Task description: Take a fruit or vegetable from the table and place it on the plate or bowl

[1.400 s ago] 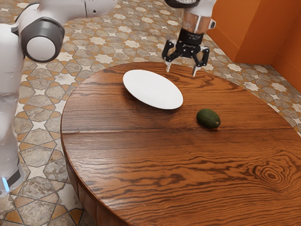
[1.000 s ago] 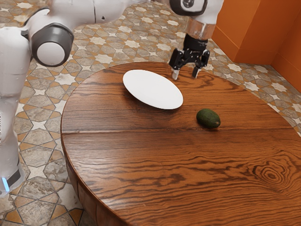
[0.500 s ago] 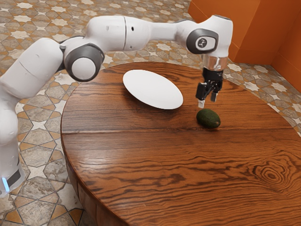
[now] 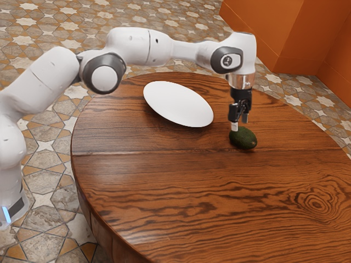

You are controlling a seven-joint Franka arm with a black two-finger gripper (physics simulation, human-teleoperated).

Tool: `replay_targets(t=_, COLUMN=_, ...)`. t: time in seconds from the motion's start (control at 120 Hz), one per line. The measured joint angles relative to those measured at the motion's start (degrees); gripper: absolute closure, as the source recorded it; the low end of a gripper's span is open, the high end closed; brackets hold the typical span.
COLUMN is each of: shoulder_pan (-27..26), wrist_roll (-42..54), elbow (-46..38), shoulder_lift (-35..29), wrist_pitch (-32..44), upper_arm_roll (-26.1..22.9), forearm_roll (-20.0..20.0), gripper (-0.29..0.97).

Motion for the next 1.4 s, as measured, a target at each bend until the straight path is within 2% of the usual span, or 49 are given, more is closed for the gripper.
replay_targets(t=0.433, shoulder_pan=0.01, wrist_roll=1.01, elbow=-0.01, shoulder_lift=4.06, wrist_pitch=9.79, upper_arm_roll=-0.05, forearm_roll=0.17, gripper=0.00)
replay_targets(t=0.858, shoulder_pan=-3.34, wrist_roll=2.63, elbow=0.08, shoulder_lift=7.09, wrist_pitch=22.30, upper_arm_roll=2.88, forearm_roll=5.12, gripper=0.00)
replay_targets(t=0.917, shoulder_pan=-3.36, wrist_roll=2.77, elbow=0.08, shoulder_lift=7.22, wrist_pitch=23.18, upper_arm_roll=3.04, forearm_roll=5.29, gripper=0.04)
replay_targets(t=1.025, shoulder_pan=-3.36, wrist_roll=3.03, elbow=0.08, shoulder_lift=7.23, wrist_pitch=24.26, upper_arm_roll=3.37, forearm_roll=5.34, gripper=0.20)
replay_targets(t=1.183, shoulder_pan=-3.56, wrist_roll=3.47, elbow=-0.06, shoulder_lift=6.81, wrist_pitch=25.02, upper_arm_roll=4.19, forearm_roll=5.09, gripper=0.27)
replay_targets(t=1.25, shoulder_pan=-5.17, wrist_roll=3.65, elbow=-4.66, shoulder_lift=2.09, wrist_pitch=25.19, upper_arm_roll=8.16, forearm_roll=4.78, gripper=0.31)
replay_targets(t=1.4, shoulder_pan=-7.75, wrist_roll=4.07, elbow=-26.61, shoulder_lift=-18.87, wrist_pitch=25.34, upper_arm_roll=18.56, forearm_roll=0.61, gripper=0.32)
